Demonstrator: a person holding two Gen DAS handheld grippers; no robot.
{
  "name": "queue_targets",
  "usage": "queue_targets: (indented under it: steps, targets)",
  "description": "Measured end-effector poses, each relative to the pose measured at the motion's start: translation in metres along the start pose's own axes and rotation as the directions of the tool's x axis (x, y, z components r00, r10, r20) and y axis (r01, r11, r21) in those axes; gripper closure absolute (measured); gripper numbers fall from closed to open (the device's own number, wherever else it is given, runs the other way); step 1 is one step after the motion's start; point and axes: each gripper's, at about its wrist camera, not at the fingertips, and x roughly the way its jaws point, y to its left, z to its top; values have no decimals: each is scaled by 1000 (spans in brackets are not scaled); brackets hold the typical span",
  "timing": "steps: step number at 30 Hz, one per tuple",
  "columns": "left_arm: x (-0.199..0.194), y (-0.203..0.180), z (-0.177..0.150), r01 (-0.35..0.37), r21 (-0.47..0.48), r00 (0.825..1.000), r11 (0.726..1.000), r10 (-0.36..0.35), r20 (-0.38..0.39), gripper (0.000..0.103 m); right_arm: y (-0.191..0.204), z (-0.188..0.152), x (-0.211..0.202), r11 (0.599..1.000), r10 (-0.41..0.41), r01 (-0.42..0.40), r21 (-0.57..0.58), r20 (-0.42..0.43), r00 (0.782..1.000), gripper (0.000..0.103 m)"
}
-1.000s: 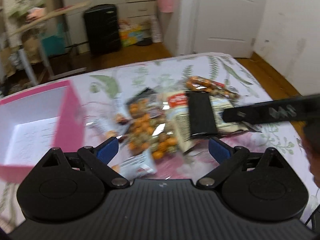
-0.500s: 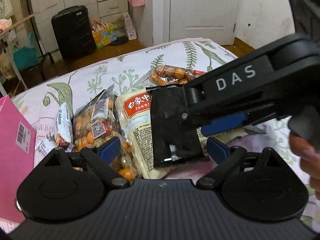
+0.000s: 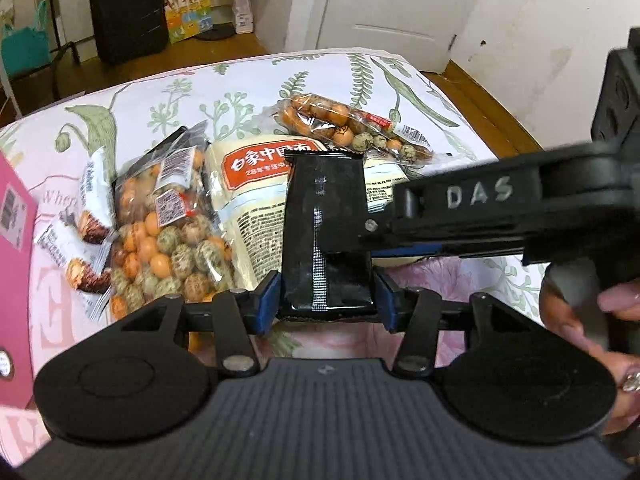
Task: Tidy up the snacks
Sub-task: 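Lift the black package and carry it over the pink box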
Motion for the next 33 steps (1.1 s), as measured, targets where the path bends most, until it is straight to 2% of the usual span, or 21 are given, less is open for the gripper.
queue_targets:
  steps: [9, 17, 26, 29, 33]
  targets:
    - [-28, 5, -9, 55, -27, 996, 998, -57, -65, 55, 15, -22, -16, 1000, 21, -22, -16, -18, 1000, 75]
    - [-71, 21, -23, 78, -66, 989, 995, -86, -119, 55, 54, -41, -25, 996, 15, -22, -84, -84, 996, 75]
    - [-132, 55, -40, 32, -65, 996, 997, -37, -87, 55, 126, -57, -23, 976, 31, -65, -206, -163, 986, 75]
    - [-157, 71, -47, -33, -21, 999, 999, 32, -44, 55, 154, -56, -9, 969, 69, -113, -220, -199, 978, 74]
    - [-180, 112, -53, -90, -73, 996, 993, 91, 8, 55, 195, -57, 18, 948, 107, -168, -270, -228, 968, 74]
